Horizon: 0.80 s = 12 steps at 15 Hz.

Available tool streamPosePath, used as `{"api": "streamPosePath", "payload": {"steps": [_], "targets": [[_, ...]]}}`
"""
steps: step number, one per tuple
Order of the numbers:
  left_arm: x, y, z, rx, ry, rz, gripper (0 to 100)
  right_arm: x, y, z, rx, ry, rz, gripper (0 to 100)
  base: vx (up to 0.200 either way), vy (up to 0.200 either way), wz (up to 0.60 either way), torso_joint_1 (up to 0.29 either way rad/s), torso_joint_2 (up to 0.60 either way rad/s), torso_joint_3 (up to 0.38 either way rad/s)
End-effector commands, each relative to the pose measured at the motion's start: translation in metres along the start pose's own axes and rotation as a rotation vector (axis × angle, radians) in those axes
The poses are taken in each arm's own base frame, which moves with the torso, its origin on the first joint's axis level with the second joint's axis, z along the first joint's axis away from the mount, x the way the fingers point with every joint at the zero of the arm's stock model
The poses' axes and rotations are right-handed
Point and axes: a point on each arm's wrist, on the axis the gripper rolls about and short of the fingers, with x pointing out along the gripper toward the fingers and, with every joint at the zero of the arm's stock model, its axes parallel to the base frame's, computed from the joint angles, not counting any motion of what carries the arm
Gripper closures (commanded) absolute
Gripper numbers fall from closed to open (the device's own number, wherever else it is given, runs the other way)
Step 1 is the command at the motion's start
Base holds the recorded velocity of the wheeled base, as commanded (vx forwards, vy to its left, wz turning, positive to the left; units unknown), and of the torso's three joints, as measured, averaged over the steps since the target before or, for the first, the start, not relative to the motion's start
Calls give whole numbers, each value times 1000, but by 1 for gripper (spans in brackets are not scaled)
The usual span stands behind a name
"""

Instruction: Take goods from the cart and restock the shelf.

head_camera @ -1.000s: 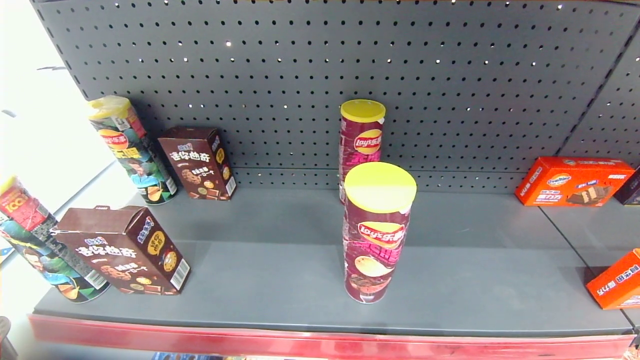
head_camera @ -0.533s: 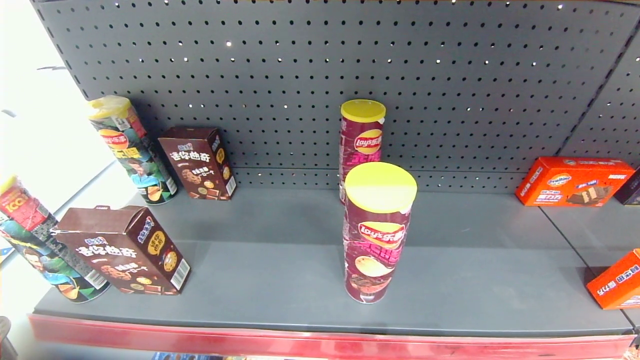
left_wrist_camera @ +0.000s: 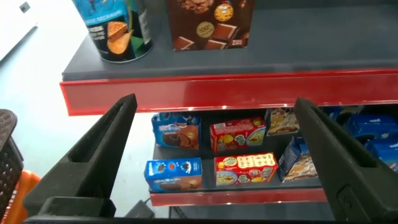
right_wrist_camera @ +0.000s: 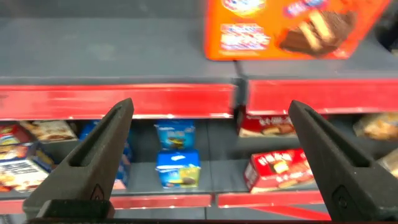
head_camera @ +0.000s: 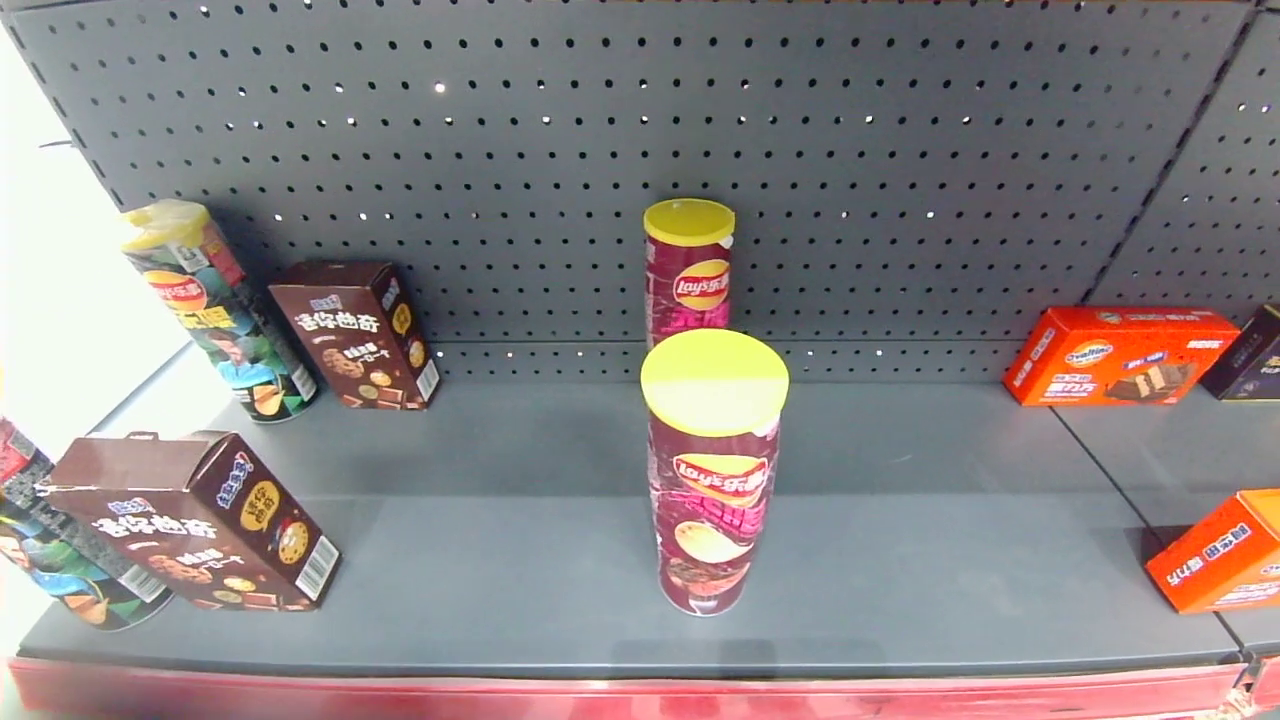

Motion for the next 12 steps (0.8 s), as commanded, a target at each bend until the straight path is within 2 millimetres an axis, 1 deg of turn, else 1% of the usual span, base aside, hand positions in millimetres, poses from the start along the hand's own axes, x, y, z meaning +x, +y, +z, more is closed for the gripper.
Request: {"api": "streamPosePath", "payload": {"steps": [1,12], "targets": [[0,0,0,0,2,-1,0,0,0,0,0,-2,-1,0,0,0,0,0,0,0],[0,0,0,-2,2,-1,0,0,0,0,1,-2,-1,0,0,0,0,0,0,0]]}}
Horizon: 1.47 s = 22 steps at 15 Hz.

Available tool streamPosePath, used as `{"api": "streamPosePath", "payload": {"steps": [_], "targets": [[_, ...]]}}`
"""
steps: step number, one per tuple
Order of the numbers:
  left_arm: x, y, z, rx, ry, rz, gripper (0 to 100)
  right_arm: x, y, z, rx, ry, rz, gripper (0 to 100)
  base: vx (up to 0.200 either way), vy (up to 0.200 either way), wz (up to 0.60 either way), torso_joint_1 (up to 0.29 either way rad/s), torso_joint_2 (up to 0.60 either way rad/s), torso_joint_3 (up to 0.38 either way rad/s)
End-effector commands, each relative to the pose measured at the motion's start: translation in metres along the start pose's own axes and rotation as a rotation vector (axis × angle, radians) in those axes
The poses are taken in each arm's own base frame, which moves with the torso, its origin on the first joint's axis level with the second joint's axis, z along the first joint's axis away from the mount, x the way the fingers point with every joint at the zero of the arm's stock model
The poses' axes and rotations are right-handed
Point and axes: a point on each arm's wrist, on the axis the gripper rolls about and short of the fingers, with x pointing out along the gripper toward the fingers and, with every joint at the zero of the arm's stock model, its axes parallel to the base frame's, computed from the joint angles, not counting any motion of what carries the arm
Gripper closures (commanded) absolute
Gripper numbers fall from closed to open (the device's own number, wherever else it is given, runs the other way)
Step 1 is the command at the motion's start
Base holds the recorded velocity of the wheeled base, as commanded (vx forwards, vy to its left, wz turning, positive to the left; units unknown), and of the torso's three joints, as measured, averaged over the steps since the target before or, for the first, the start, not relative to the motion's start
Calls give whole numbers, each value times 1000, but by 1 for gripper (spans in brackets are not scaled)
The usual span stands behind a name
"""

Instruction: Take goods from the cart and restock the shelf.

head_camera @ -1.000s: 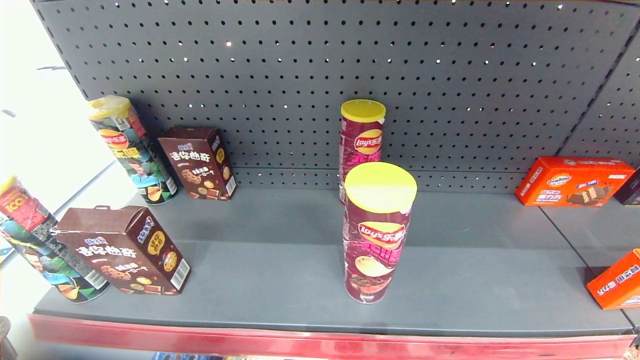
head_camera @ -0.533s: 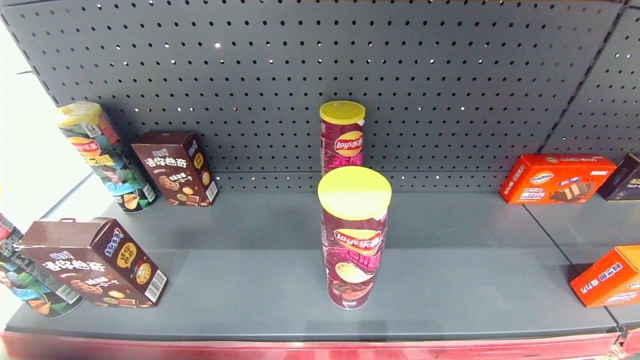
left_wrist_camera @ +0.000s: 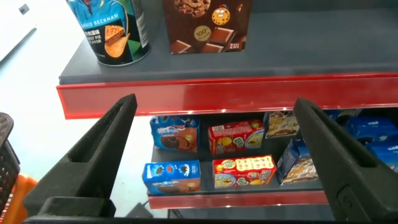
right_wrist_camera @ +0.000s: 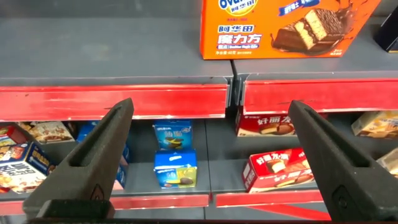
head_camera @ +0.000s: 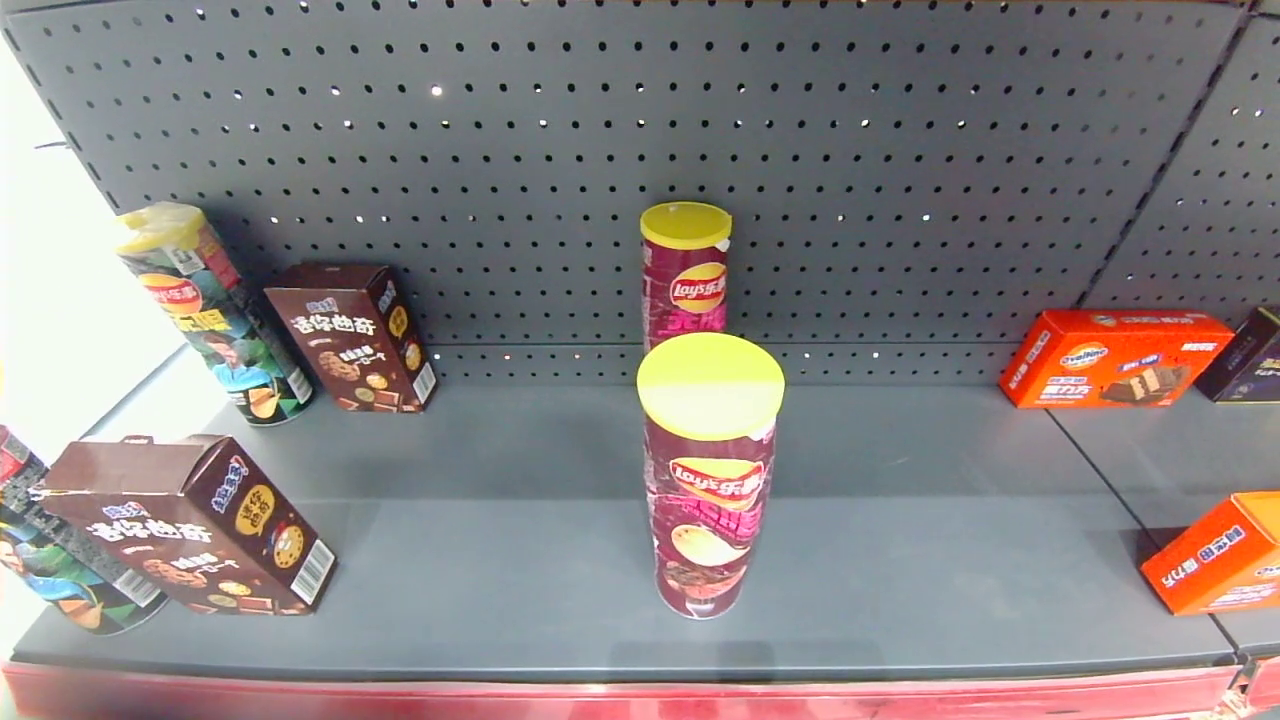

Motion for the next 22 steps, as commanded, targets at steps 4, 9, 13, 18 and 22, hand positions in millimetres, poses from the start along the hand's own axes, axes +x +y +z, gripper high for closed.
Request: {"api": "streamPosePath", "payload": {"steps": [4,9,13,18,22], "targets": [[0,0,0,3,1,0,0,0,0,0,0,-1,0,0,0,0,0,0,0,0],[0,0,0,1,1,2,0,0,0,0,0,-1,0,0,-80,0,0,1,2,1],[0,0,0,2,-1,0,0,0,0,0,2,-1,0,0,0,0,0,0,0,0],[0,0,0,1,1,0,0,0,0,0,2,-1,0,0,0,0,0,0,0,0],[0,0,0,1,1,0,0,0,0,0,2,-1,0,0,0,0,0,0,0,0]]}}
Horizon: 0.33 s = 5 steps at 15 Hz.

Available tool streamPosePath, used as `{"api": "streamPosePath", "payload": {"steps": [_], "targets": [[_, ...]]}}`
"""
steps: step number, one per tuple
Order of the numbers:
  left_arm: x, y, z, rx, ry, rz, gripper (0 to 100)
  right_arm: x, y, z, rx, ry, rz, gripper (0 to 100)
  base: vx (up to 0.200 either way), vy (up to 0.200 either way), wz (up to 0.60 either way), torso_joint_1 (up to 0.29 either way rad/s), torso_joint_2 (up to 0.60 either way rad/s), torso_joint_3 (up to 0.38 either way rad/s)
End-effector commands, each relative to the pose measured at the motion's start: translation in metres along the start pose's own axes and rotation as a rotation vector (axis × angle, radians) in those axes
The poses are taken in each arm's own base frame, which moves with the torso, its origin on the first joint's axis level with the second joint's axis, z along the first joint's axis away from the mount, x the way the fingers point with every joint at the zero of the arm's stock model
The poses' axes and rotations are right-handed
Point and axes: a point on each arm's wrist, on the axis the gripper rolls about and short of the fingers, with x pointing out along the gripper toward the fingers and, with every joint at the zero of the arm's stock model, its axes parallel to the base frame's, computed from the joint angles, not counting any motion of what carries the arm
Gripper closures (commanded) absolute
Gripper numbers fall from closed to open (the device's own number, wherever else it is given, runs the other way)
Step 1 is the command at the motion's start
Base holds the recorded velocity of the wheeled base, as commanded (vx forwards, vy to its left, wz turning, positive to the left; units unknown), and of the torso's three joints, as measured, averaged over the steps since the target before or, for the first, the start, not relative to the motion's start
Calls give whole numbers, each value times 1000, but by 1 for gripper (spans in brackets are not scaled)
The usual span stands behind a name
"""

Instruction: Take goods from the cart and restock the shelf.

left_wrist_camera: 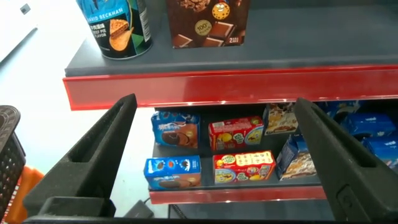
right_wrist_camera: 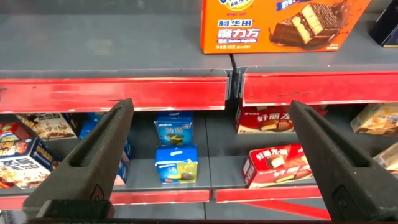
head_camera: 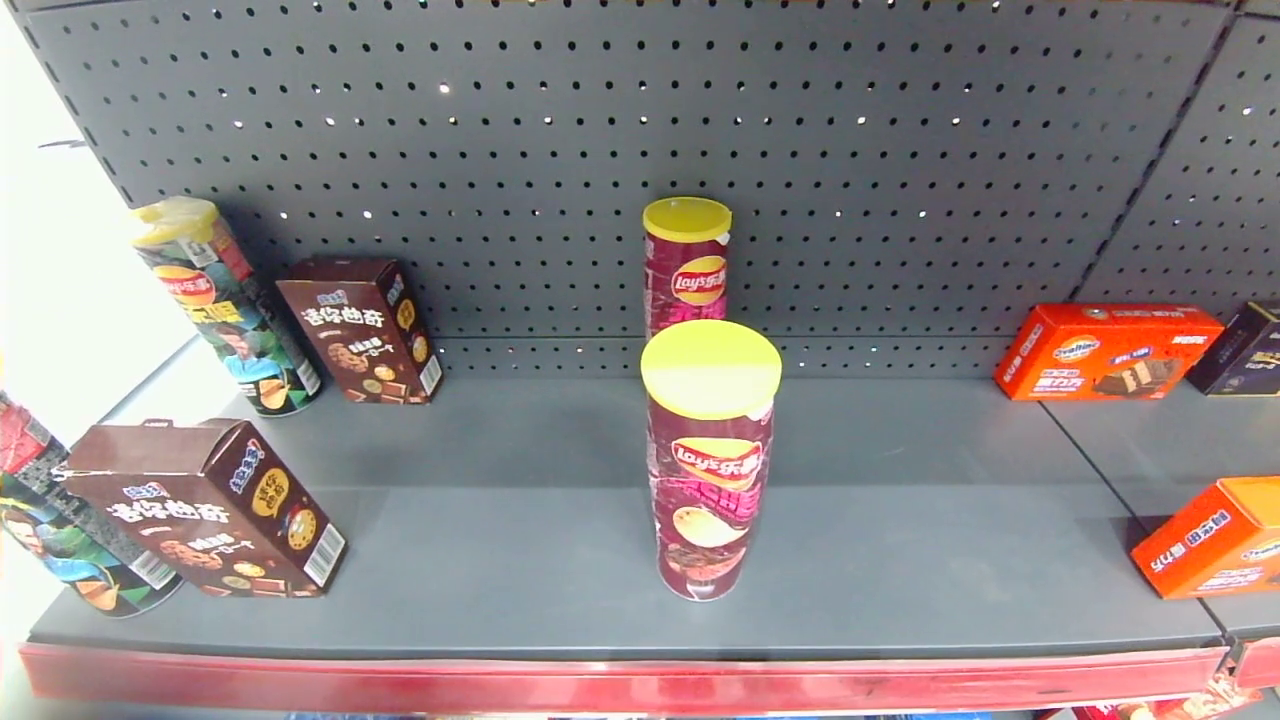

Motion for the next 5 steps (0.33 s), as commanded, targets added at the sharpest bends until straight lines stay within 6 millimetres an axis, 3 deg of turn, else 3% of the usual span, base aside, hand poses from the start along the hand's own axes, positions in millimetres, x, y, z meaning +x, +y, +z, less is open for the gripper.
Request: {"api": "streamPosePath", "payload": {"steps": [1,5], "targets": [[0,0,0,0,1,2,0,0,0,0,0,-1,0,0,0,0,0,0,0,0],[0,0,0,0,1,0,0,0,0,0,0,-2,0,0,0,0,0,0,0,0]]}}
